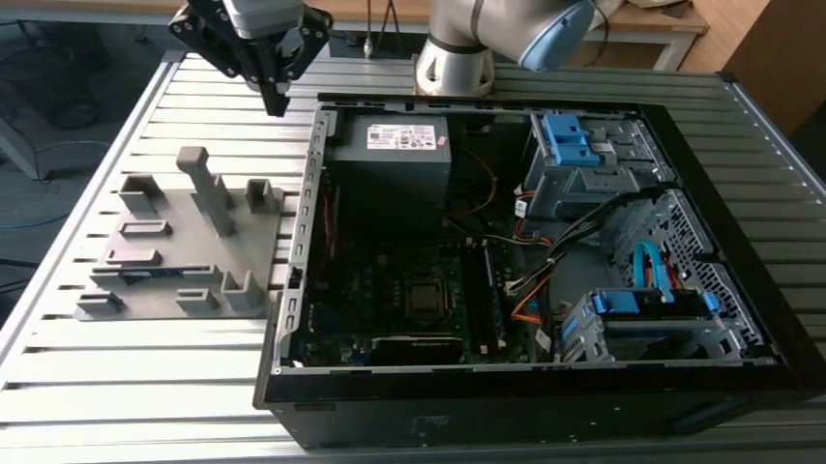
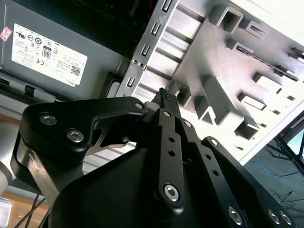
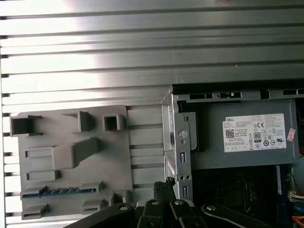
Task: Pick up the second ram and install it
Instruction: 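Reach for the second ram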
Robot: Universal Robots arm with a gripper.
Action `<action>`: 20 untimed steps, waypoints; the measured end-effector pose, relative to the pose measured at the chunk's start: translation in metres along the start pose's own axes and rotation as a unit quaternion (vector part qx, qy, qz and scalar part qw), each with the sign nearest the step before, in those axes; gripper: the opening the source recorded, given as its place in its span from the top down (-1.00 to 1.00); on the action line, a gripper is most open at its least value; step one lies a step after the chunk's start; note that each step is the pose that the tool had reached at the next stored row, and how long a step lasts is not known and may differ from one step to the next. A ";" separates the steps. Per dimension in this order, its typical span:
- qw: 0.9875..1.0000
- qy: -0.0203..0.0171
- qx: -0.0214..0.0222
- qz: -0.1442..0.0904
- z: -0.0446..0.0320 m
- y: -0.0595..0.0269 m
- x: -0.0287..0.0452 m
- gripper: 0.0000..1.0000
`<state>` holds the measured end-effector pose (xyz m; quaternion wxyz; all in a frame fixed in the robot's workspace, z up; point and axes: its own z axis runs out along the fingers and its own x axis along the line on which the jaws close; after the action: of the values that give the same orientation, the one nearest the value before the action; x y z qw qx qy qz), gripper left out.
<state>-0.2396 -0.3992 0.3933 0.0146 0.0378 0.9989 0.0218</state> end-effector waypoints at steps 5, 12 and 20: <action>1.000 0.000 0.000 0.000 -0.0003 -0.0009 0.0085 0.80; 1.000 0.000 0.000 0.000 -0.0005 -0.0016 0.0169 0.80; 1.000 0.000 0.000 0.000 -0.0009 -0.0027 0.0269 0.80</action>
<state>-0.2667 -0.3999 0.3933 0.0146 0.0379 0.9989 0.0218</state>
